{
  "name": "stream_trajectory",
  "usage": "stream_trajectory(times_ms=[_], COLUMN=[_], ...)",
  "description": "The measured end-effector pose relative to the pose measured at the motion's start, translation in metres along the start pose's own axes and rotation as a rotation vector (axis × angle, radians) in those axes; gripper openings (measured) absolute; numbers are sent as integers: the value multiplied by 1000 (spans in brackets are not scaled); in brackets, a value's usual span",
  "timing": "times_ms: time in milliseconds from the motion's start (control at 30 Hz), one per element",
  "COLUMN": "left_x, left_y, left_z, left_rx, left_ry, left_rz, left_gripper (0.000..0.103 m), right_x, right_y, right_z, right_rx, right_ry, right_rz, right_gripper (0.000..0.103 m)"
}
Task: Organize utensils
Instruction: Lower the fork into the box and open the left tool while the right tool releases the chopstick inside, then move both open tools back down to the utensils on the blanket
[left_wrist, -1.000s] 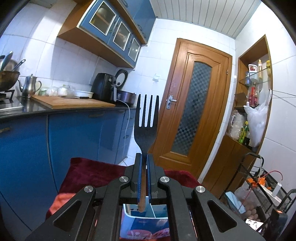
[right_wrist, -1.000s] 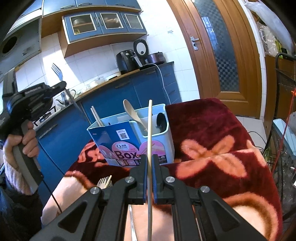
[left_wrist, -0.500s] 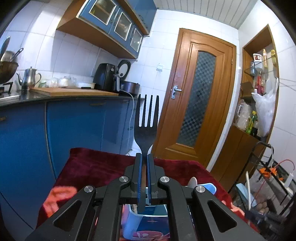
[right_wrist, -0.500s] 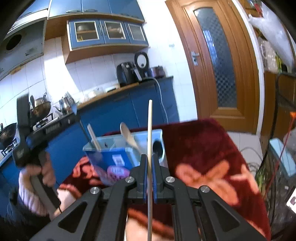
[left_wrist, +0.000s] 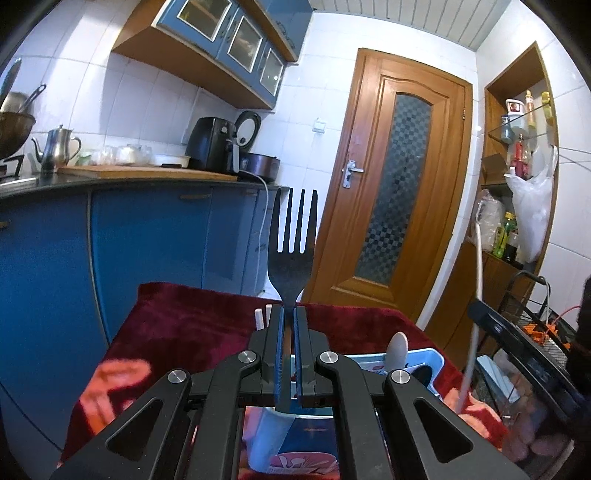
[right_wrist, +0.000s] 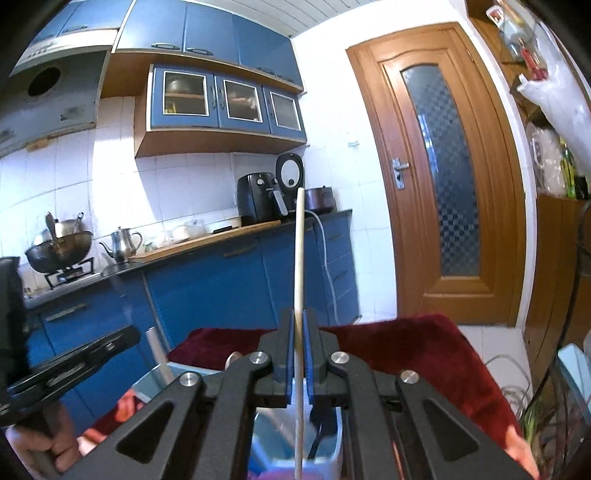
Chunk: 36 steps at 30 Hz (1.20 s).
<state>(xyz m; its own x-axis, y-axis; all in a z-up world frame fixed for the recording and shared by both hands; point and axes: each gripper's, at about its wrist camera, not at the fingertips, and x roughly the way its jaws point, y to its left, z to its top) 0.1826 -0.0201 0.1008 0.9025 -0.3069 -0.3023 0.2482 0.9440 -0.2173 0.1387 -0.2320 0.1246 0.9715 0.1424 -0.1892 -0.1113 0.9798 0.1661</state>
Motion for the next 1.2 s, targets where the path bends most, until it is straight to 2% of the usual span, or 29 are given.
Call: stream_trajectory(times_ms=[233,667,733,767,800,867,933,1200], left_x=[7,17,19,21,22,22,21,8], left_y=[0,2,2,2,1,2,2,-6], left_z=[-8,-15,-16,-17,-18,-18,-18,-13], left_rx=[1,-7,-9,-12,-14,-19,-18,1], left_ry=[22,77,97,108,114,122,120,120], left_rz=[-7,-2,1,3,6,17,24,20], left_gripper=[5,5,5,6,9,14,19,20], right_x=[30,30,28,26,25,21,16,-6], right_y=[0,3,3,3,3,3,4,10], right_z=[-6,-22,-24,-25,-25,-24,-23,-16], right_rx=[-3,-25,-24,-22,-20,-12,-11,-19], right_ry=[5,110,124,127,128,126,125,106], right_rz=[-15,0,1,3,6,9,7,19], right_gripper=[6,6,10,15,19,22,23,24])
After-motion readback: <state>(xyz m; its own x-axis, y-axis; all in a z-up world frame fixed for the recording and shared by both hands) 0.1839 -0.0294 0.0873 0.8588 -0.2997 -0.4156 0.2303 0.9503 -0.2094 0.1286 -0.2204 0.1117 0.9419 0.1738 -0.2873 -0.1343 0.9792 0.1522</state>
